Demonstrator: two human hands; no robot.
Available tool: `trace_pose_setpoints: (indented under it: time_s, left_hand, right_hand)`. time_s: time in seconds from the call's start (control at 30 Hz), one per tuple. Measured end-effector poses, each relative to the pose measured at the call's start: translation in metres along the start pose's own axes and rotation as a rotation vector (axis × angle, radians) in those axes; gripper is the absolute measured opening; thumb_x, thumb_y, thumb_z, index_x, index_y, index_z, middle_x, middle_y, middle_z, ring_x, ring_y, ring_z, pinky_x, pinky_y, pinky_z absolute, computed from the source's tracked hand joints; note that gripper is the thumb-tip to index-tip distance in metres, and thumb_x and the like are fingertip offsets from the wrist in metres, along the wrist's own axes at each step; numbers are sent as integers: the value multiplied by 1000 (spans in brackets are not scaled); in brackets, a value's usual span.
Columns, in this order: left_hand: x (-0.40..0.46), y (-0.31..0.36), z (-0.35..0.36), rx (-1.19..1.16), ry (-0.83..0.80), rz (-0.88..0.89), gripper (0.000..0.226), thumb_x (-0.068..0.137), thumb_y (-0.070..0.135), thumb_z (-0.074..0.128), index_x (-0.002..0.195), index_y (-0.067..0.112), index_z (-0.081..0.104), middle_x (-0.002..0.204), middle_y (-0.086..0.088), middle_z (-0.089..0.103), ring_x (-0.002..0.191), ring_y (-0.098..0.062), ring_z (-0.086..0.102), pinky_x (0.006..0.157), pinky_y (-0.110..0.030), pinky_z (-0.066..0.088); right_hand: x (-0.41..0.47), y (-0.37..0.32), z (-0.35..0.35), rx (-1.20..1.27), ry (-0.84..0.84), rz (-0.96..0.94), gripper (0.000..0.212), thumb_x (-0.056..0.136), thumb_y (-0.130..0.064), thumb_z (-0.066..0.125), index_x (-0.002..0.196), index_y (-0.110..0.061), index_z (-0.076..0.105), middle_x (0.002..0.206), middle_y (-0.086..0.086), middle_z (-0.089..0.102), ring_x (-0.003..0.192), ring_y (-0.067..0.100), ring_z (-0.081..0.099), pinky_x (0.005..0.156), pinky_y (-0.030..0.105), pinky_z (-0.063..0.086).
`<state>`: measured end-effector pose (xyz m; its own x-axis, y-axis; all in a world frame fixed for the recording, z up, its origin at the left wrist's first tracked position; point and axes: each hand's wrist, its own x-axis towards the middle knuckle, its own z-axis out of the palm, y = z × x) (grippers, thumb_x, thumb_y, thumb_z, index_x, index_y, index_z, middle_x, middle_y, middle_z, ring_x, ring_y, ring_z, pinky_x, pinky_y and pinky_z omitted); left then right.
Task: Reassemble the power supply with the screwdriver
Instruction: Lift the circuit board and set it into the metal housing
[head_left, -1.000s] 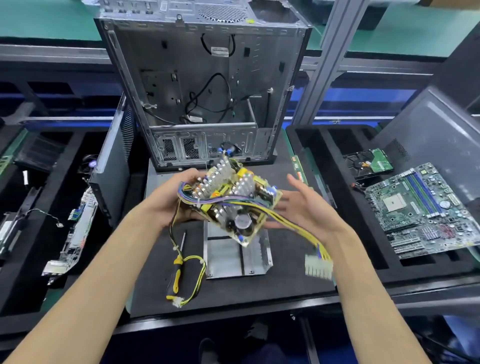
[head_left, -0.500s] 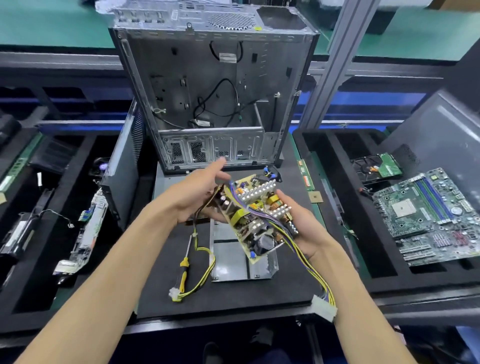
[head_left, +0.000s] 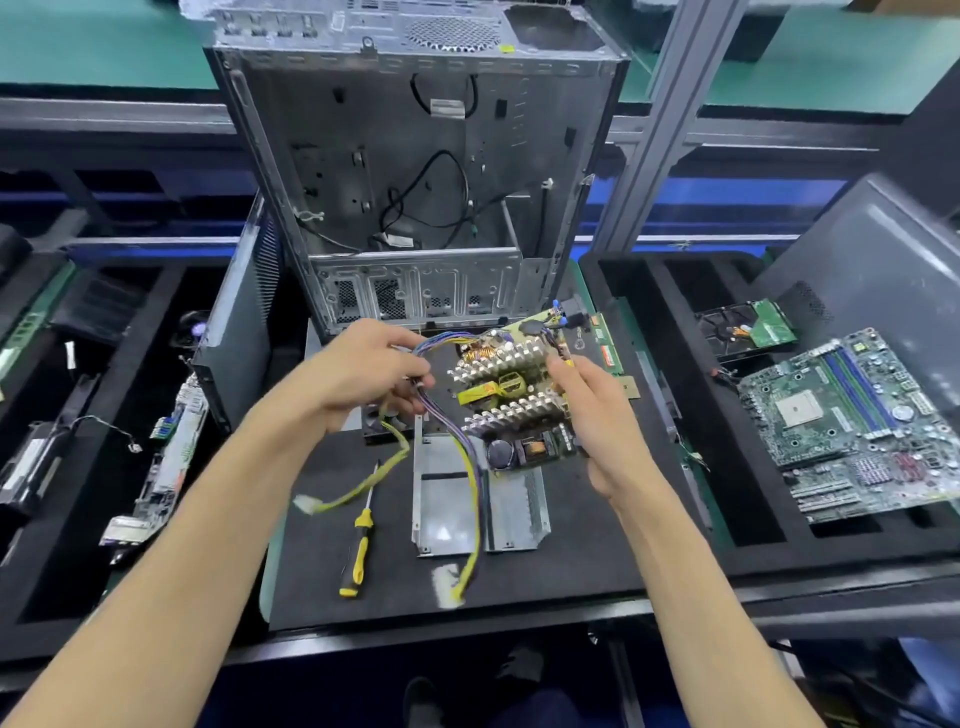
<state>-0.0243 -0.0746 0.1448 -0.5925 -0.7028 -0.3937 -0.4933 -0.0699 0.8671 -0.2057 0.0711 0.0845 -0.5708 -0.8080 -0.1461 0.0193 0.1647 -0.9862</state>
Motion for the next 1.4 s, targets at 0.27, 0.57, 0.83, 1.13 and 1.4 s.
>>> trace_pose_setpoints:
  time_s: [0.27,0.57,0.83,1.13,1.4]
  left_hand:
    - [5,-7,-12,-161,25,-74,17,100,2,44,107,8,58,66,-1,35,41,-9,26,36,-16,19]
    - [13,-29,1,-240,-48,-144,26,96,40,63,87,18,74,63,3,70,42,-9,45,31,-13,16]
    - [19,-51,3,-261,40,-170,20,104,27,53,96,10,62,68,-2,50,46,-10,45,31,-16,17]
    - [23,-72,10,-68,78,-174,26,102,25,57,77,16,54,60,3,45,48,-9,27,37,-17,17]
    - [35,-81,35,177,103,-152,39,97,35,61,66,18,44,44,7,33,34,-11,24,42,-22,18]
  right_hand:
    - [0,-4,-4,221,-124,275,29,100,-41,58,98,-24,81,104,7,79,92,20,76,61,26,58]
    - [-10,10,32,535,-118,354,32,104,-36,54,108,-17,79,116,12,75,104,26,74,75,38,62]
    - [-11,16,39,169,-162,421,48,104,-48,46,134,-14,61,127,6,70,118,23,66,104,45,50]
    - [-1,51,-10,-431,116,59,24,100,-27,51,98,-29,75,88,-13,71,63,-12,55,54,6,37]
    - [9,60,3,-486,-34,91,39,104,-28,52,142,-32,49,132,-2,50,109,3,52,86,15,40]
